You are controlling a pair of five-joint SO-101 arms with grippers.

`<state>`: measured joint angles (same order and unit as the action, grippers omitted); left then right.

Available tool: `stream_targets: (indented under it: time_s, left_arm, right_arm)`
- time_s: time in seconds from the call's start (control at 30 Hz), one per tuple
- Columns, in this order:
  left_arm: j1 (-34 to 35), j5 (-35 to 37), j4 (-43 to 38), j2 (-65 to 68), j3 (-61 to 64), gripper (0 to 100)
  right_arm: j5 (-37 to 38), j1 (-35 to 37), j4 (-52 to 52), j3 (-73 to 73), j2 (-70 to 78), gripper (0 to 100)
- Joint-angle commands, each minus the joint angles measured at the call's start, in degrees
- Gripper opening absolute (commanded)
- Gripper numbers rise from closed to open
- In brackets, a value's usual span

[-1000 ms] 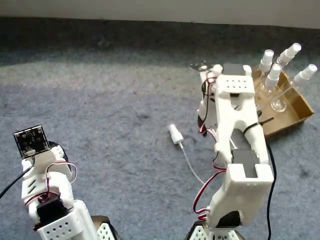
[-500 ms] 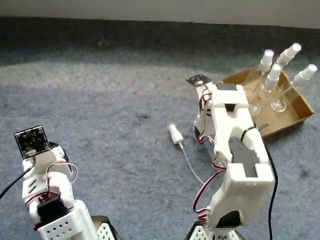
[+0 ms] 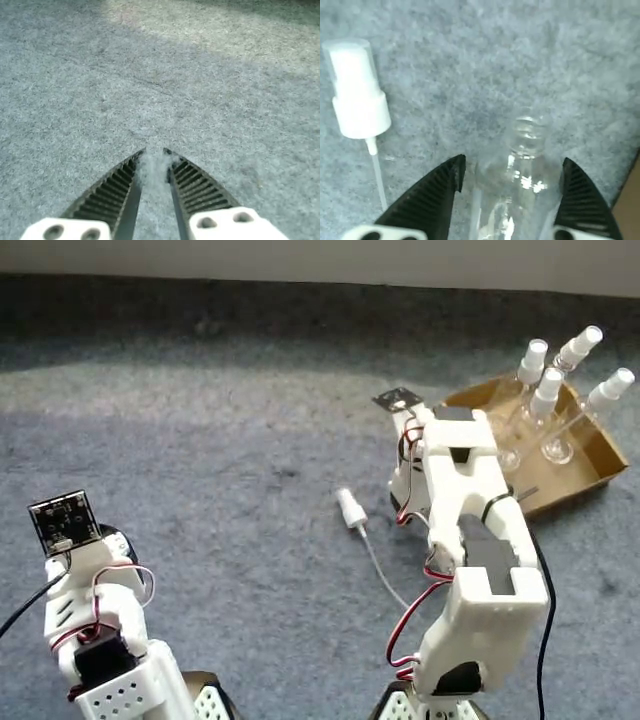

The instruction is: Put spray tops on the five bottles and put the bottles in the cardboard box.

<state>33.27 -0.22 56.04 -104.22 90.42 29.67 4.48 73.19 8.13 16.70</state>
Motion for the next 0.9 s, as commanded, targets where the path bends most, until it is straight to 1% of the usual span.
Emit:
stream_targets:
  time_s: [0.0, 0.27, 0.57, 0.77, 0.87]
  left_arm:
    - [-1.27, -0.53, -0.97, -0.57, -0.4, 1]
    - [-1.27, -0.53, -0.97, -0.57, -0.4, 1]
    - [-1.27, -0.53, -0.97, -0.57, -0.31, 1]
    - [-1.27, -0.53, -0.97, -0.57, -0.22, 1]
    - [-1.27, -0.53, -0.97, -0.57, -0.22, 1]
  right_arm:
    - [0.53, -0.57, -0.22, -0.31, -3.56, 25.7]
    - [0.62, -0.75, -0.84, 3.91, -3.56, 25.7]
    - [0.62, -0.66, -1.1, 3.74, -3.65, 25.7]
    - [0.62, -0.66, -6.29, 4.18, -3.65, 25.7]
    - [0.62, -0.66, -6.46, 4.18, -3.65, 25.6]
